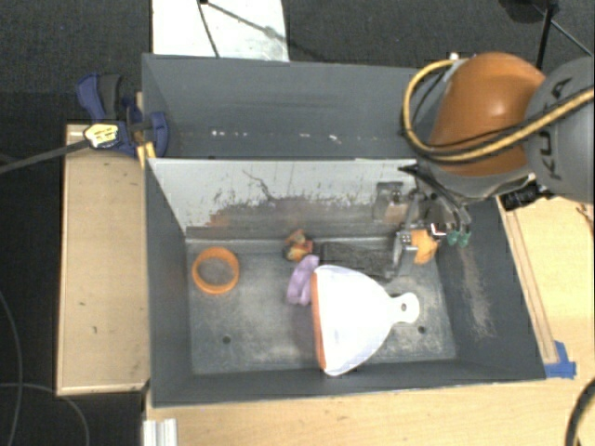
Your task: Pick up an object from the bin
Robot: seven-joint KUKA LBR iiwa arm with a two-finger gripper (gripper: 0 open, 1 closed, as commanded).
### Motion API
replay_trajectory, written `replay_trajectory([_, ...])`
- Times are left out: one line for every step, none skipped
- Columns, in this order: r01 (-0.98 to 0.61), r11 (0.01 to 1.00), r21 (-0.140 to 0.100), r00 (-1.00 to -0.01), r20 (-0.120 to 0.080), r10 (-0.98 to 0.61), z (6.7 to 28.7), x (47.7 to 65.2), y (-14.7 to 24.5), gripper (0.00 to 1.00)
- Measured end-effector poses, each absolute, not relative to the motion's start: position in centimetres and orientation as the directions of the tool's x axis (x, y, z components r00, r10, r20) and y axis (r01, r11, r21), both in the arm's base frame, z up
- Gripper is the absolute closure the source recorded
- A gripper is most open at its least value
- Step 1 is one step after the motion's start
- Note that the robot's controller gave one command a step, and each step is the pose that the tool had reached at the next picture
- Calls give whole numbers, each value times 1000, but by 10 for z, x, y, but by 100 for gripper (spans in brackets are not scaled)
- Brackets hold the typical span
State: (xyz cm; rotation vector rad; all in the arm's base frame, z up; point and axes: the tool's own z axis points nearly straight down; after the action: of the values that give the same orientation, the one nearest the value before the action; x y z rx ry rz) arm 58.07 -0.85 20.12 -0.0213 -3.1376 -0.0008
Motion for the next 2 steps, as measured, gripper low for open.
replay_trajectory([14, 1000, 0, -1000, -4, 14, 206, 582, -9, 0])
replay_trajectory([-61, 998, 0, -998, -11, -61, 188, 582, -16, 0])
